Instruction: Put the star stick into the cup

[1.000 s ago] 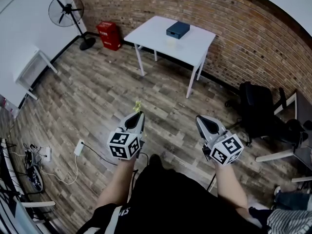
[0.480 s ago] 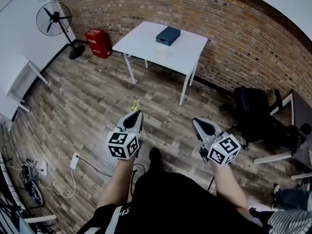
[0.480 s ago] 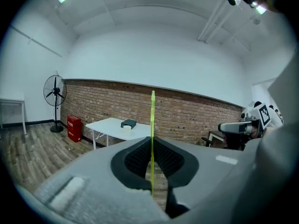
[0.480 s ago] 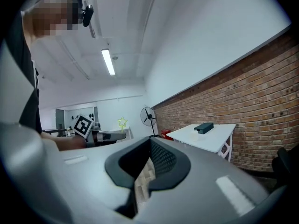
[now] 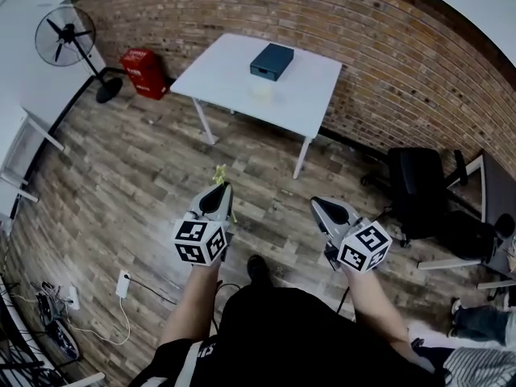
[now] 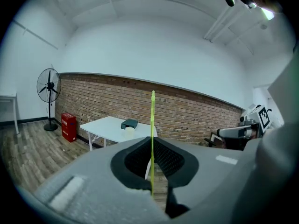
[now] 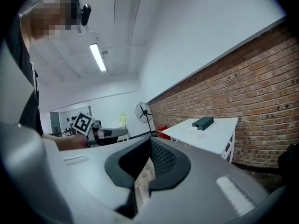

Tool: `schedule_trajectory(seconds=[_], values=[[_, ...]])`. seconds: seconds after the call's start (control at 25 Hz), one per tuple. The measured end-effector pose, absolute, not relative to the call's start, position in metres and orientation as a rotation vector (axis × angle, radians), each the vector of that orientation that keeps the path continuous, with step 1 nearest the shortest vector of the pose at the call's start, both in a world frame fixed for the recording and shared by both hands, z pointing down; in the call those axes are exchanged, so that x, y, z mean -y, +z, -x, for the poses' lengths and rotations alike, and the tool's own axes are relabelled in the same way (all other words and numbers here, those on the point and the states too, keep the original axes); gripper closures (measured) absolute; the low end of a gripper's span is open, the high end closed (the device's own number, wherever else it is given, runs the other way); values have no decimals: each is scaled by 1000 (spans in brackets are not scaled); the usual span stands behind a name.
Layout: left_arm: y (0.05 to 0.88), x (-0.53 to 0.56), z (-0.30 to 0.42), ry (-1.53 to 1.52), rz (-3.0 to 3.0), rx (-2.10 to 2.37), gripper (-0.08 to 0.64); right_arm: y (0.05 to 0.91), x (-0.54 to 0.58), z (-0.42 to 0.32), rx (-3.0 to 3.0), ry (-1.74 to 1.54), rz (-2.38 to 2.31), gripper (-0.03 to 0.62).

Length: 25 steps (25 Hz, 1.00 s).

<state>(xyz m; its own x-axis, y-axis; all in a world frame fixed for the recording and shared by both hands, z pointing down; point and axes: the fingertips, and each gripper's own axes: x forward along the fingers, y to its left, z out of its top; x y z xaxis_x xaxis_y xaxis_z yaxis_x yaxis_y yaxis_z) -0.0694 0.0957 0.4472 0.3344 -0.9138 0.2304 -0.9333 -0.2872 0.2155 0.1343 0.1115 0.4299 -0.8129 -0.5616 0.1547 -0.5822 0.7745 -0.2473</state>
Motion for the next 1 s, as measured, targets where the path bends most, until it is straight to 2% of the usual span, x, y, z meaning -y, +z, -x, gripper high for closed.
schedule_trajectory(seconds=[0.44, 1.0], values=[[442, -24, 144, 50, -2298, 1657, 540, 421, -40, -57, 2898, 411, -923, 592], [455, 44, 165, 66, -2272, 1639, 540, 445, 38, -19, 2882, 437, -856, 592]])
